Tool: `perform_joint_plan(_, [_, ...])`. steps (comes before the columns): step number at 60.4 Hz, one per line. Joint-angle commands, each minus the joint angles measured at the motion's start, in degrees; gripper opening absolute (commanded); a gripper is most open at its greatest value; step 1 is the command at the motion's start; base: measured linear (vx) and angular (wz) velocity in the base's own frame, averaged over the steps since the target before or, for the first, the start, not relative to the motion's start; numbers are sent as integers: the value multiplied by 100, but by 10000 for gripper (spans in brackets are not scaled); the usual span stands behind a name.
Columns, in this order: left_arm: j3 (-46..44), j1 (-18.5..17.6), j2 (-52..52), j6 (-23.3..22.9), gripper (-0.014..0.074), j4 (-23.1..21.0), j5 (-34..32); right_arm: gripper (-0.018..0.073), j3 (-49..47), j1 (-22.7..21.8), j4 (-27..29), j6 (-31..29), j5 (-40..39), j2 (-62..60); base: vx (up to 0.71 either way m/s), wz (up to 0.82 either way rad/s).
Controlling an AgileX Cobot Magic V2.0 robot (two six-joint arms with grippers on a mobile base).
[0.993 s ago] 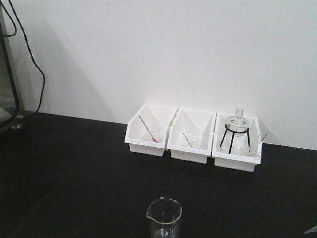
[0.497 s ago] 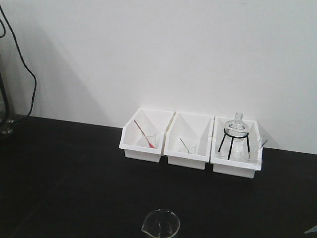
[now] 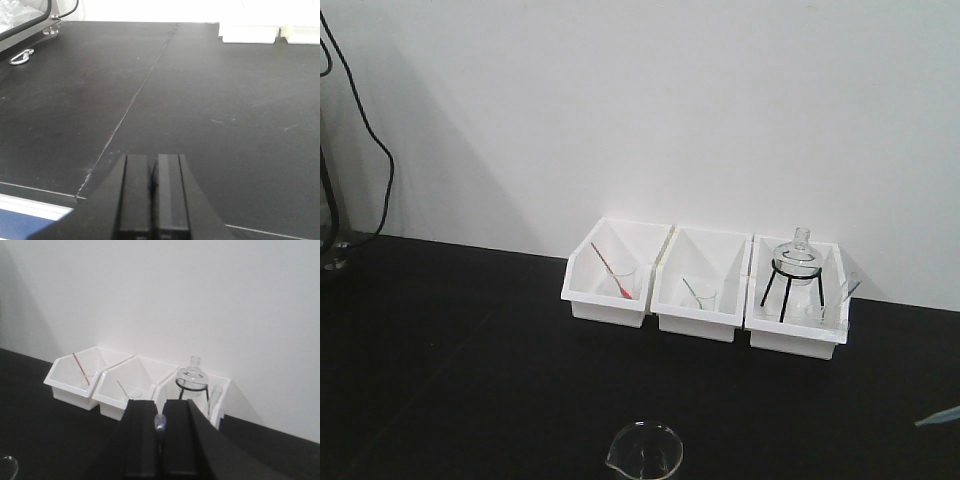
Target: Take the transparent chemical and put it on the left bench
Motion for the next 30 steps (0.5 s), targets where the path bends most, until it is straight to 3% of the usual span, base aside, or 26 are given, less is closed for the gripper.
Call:
perform_joint_plan(1, [93,-10,-110,-45,-4,-4,-449,-3,-561,338,-312,187,-591,476,0,0])
perform_joint_plan(15, [93,-10,-110,-45,-4,-4,-449,-3,-2146,1817,-306,68,-600,2471,0,0])
perform_joint_plan(30, [93,-10,-110,-45,-4,-4,-449,-3,-3558,2493,-226,154,-329,4108,0,0])
